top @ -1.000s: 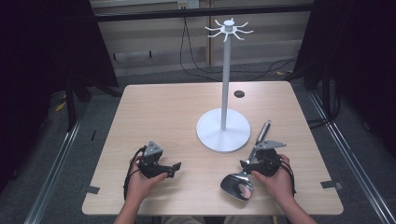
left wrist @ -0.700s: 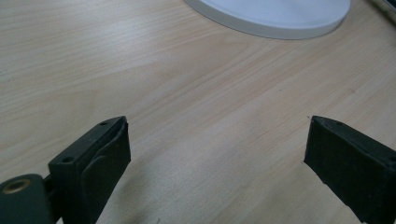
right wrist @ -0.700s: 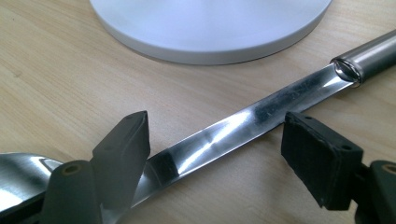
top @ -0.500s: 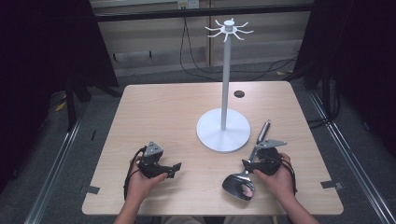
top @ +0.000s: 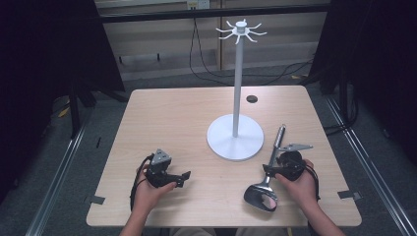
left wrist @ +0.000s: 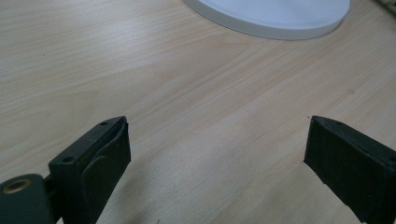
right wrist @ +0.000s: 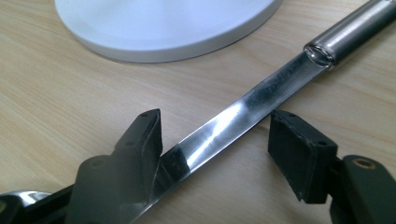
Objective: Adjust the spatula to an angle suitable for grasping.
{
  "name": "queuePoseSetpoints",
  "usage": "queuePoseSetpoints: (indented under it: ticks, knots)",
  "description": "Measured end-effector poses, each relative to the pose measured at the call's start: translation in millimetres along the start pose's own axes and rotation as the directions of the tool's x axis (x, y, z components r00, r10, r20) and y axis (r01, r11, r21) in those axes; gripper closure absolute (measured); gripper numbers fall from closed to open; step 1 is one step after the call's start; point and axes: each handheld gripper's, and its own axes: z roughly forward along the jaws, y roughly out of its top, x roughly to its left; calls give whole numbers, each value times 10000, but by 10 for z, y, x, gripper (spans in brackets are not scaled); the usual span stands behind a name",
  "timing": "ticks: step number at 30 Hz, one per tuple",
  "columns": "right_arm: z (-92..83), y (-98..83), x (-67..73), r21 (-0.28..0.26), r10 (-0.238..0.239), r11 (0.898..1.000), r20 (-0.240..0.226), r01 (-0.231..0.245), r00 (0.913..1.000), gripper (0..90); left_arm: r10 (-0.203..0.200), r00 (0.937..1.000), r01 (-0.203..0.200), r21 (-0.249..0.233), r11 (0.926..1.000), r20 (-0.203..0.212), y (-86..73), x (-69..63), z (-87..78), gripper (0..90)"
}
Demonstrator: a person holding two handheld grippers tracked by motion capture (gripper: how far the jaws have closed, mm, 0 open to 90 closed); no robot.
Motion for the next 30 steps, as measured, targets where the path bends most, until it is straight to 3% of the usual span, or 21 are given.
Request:
queuePoseSetpoints:
  ticks: [10,20,30]
  knots:
    - [-83,-3,-183,486,376,9981,111,-381,9992,449,-45,9998,47,-116,9999,171,33,-19,6,69]
    - [-80,53,-197,869,561,9945,361,-591,9978,475,-29,9998,32,-139,9999,177,46,-23,25,69]
    - [-101,100,-268,1403,499,9887,222,-525,9985,513,-28,9999,30,-217,9998,97,54,-15,10,71]
